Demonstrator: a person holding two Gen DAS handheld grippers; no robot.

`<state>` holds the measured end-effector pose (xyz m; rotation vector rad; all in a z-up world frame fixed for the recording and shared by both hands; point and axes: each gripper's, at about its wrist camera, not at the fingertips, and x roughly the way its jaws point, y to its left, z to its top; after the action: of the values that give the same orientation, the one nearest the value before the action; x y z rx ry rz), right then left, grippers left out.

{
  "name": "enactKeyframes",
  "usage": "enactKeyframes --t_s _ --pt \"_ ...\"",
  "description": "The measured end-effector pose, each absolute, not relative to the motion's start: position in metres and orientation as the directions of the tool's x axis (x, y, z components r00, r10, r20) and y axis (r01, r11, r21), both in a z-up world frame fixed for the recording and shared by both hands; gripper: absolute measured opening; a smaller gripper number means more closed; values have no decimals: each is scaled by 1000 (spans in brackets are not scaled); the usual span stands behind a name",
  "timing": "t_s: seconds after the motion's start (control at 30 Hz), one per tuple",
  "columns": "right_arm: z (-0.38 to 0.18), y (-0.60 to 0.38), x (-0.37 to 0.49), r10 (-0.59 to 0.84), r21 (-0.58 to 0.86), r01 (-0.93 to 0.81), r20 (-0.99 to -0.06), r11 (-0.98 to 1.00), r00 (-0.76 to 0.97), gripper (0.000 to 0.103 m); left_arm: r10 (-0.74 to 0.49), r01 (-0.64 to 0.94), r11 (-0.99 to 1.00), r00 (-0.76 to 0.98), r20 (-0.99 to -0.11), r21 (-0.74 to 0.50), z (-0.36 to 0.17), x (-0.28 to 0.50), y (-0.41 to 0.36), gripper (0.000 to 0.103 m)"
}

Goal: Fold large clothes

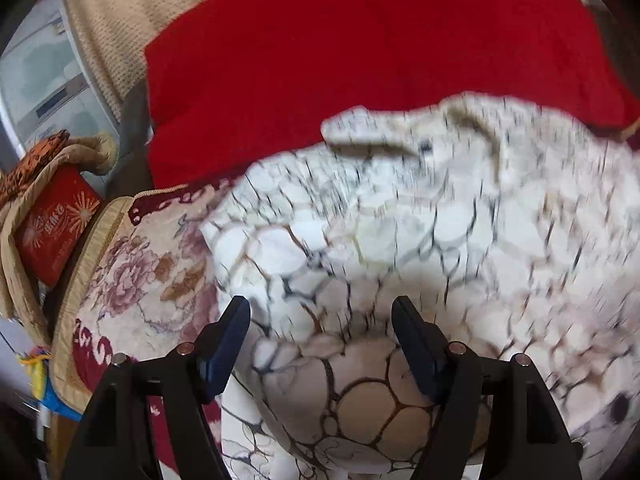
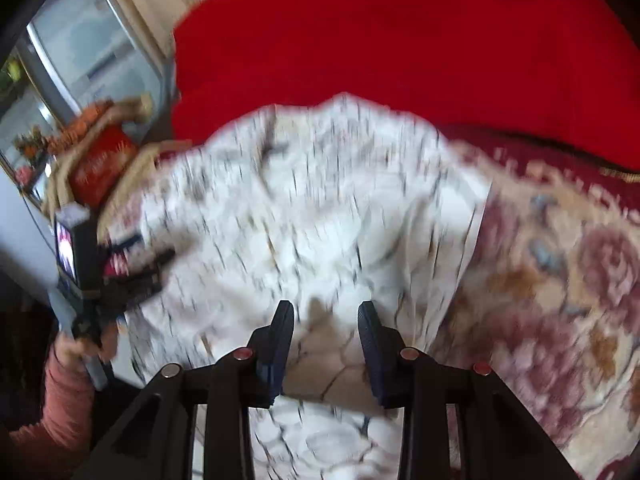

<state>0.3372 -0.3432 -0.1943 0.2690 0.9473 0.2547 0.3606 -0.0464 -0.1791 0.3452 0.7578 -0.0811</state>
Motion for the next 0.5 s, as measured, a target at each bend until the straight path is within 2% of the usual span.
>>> enactKeyframes --t_s 0.13,0.2,0.27,0.3,0.4,0.5 --pt "-183 -348 356 327 372 -55 -723 926 609 36 76 141 956 727 -682 257 -173 376 -37 74" --pt "-195 -345 375 303 361 -16 -758 932 578 36 139 105 953 684 -716 285 -186 393 -31 74" --pt "-222 -342 396 275 342 39 -813 939 513 36 167 110 948 624 -764 297 -204 405 -28 81" --pt "-235 -340 403 270 341 61 -829 938 489 36 165 118 948 610 -775 294 -209 408 -27 81" --pt "-227 -332 400 243 310 42 -816 950 524 39 159 119 946 642 -750 302 -202 401 -26 81" --pt "-214 -332 383 290 356 6 -770 935 569 39 122 113 957 678 -725 266 -187 384 -22 81"
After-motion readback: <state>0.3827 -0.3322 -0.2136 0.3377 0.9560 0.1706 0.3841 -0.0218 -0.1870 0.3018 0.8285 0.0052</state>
